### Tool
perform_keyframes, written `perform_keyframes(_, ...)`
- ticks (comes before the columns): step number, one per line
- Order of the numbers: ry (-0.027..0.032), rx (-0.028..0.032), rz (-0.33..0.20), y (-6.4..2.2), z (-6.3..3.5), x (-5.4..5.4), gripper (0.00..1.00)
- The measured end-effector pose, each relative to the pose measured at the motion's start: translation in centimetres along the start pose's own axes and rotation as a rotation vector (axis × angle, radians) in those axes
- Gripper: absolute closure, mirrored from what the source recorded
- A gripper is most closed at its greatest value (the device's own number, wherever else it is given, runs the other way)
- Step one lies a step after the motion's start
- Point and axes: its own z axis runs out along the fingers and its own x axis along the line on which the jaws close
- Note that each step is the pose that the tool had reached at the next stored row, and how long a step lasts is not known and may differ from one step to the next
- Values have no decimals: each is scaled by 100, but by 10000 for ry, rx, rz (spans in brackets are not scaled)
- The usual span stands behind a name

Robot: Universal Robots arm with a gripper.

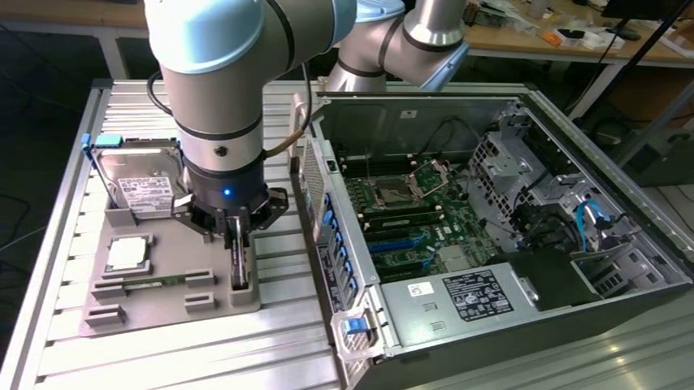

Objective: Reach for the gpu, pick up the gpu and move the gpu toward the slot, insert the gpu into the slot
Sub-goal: 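Pick up the gpu and move the gpu toward the slot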

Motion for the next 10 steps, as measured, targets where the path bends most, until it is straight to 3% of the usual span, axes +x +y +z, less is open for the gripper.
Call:
perform_keyframes(4, 1, -135, 3, 1, -17, -1, 73)
perform_keyframes(10, 5, -185, 5, 3, -78, -2, 73)
